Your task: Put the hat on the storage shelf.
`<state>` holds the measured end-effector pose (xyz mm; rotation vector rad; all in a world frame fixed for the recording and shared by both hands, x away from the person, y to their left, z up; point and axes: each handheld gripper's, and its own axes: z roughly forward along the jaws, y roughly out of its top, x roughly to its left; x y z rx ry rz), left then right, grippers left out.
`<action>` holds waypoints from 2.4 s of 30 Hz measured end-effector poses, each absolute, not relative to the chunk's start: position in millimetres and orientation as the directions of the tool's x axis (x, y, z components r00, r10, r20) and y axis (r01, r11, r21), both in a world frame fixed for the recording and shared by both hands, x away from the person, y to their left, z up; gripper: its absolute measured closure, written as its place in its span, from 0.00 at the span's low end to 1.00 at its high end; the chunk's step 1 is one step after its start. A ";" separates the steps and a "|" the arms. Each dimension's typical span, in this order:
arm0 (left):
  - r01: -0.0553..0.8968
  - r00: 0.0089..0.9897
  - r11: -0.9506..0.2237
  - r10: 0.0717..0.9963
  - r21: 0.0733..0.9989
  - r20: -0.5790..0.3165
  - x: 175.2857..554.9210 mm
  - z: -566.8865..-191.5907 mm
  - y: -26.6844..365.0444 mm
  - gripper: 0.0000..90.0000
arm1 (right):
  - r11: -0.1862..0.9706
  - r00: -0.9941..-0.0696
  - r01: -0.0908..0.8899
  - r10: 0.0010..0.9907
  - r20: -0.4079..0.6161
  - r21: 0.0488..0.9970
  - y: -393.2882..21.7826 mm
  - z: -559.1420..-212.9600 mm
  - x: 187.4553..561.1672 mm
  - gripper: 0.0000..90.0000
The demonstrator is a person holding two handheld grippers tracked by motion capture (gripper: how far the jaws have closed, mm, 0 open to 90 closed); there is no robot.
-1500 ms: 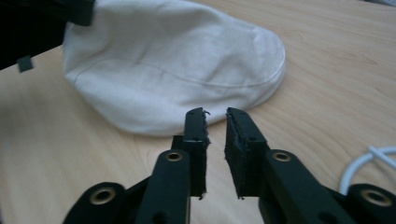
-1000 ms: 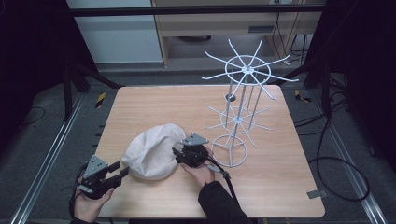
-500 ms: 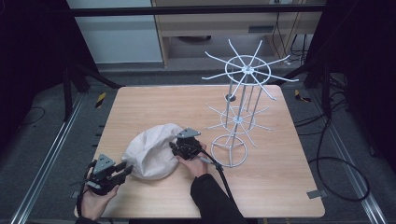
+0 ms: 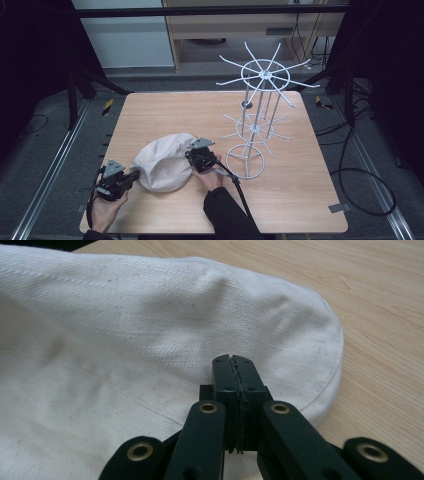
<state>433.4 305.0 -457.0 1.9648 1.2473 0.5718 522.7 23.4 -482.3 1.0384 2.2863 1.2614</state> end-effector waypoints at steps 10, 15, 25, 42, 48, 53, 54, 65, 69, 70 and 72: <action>0.588 0.403 -0.232 0.914 0.775 -0.033 457.3 -459.4 307.1 1.00 | 0.373 -0.730 0.422 0.680 0.065 0.826 11.5 -472.1 492.6 1.00; 0.585 0.403 -0.220 0.914 0.781 -0.044 466.9 -460.4 305.4 1.00 | 0.376 -0.745 0.431 0.661 0.088 0.821 8.0 -476.0 468.8 1.00; 0.576 0.372 -0.156 0.924 0.803 -0.086 442.3 -447.4 324.9 0.81 | 0.337 -0.749 0.382 0.658 0.075 0.860 -4.5 -464.9 460.8 0.83; 0.597 0.456 -0.245 0.887 0.764 -0.072 410.9 -453.8 287.7 0.60 | 0.326 -0.669 0.410 0.743 0.037 0.852 -32.2 -475.6 499.2 0.58; 0.626 0.437 -0.219 0.894 0.749 -0.104 420.6 -457.5 290.7 0.88 | 0.372 -0.653 0.454 0.757 0.018 0.809 -26.4 -487.5 502.4 0.76; 0.631 0.413 -0.206 0.905 0.748 -0.099 428.9 -456.0 294.0 0.97 | 0.379 -0.654 0.477 0.756 0.032 0.793 -27.6 -486.3 501.0 0.97; 0.630 0.410 -0.206 0.907 0.749 -0.096 431.0 -455.5 295.1 0.97 | 0.381 -0.657 0.479 0.753 0.035 0.791 -27.5 -485.9 500.6 0.97; 0.602 0.351 -0.184 0.935 0.777 -0.050 472.2 -451.5 299.5 0.98 | 0.402 -0.718 0.441 0.694 0.047 0.802 -28.0 -479.8 471.8 0.98; 0.598 0.337 -0.177 0.941 0.781 -0.045 489.3 -453.7 290.5 0.98 | 0.402 -0.750 0.430 0.658 0.072 0.808 -23.3 -480.9 451.3 1.00; 0.600 0.338 -0.176 0.940 0.780 -0.047 493.2 -454.3 288.2 0.98 | 0.398 -0.761 0.427 0.644 0.085 0.812 -22.2 -480.5 447.6 1.00; 0.592 0.340 -0.180 0.940 0.785 -0.041 499.5 -454.8 283.7 0.98 | 0.402 -0.777 0.419 0.623 0.092 0.814 -17.6 -480.1 440.4 1.00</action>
